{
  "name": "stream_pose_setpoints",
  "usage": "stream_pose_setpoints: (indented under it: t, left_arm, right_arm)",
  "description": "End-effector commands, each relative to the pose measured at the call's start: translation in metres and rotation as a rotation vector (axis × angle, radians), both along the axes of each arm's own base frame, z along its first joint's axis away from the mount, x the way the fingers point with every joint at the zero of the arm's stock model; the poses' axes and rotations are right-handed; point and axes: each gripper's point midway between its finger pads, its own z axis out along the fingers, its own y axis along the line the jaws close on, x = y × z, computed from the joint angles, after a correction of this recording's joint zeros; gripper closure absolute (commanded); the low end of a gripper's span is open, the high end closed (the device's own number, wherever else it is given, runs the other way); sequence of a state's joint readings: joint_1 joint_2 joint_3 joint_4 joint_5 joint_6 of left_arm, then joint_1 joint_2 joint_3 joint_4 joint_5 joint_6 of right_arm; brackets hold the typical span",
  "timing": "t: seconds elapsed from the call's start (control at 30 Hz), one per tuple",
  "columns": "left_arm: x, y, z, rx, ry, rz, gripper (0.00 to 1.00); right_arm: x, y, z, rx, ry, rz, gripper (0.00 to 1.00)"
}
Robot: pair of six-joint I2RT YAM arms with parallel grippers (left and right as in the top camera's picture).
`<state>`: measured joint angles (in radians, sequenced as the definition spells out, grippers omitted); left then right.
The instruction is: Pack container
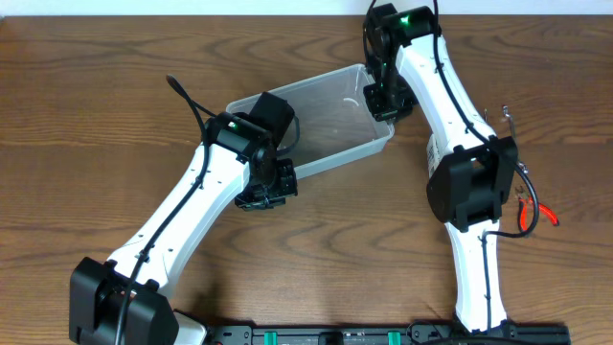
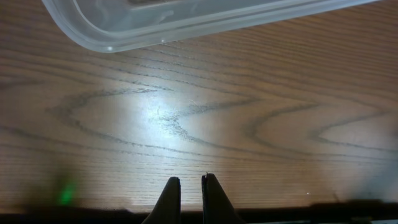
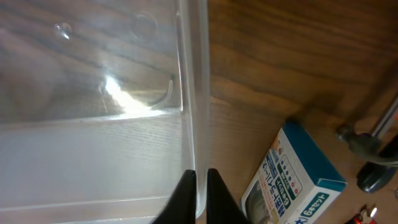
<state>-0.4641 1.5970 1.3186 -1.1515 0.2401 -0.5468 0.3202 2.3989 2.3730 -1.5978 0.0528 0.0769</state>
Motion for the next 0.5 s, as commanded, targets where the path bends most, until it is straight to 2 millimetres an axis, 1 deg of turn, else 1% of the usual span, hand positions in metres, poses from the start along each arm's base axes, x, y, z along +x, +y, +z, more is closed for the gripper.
stream_pose_setpoints:
  t: [0.0,0.07,0.13,0.23,0.3,0.4,0.47]
  left_arm:
    - [0.0,0.003,-0.002,0.019,0.001,0.007,0.94]
    - [0.0,0.003,-0.002,0.019,0.001,0.006,0.94]
    - [0.0,0.003,-0.002,0.019,0.001,0.006,0.94]
    - [0.0,0.003,-0.002,0.019,0.001,0.006,0.94]
    - [0.0,0.003,-0.002,0.019,0.002,0.006,0.94]
    - [0.0,0.003,-0.002,0.02,0.003,0.006,0.94]
    - [-0.001,0.004,-0.002,0.022,0.008,0.006,0.94]
  right_arm:
    - [0.001,0.004,0.035,0.03,-0.089,0.012,0.99]
    - [0.002,0.004,0.041,0.034,-0.107,0.012,0.99]
    - [0.003,0.002,0.047,0.022,-0.125,0.012,0.88]
    - [0.001,-0.002,0.052,0.014,-0.134,0.01,0.75]
    - [-0.001,-0.003,0.052,0.01,-0.125,0.01,0.7]
    - [-0.006,-0.004,0.052,0.005,-0.105,0.01,0.69]
    - [-0.008,-0.001,0.052,0.019,-0.094,0.012,0.7]
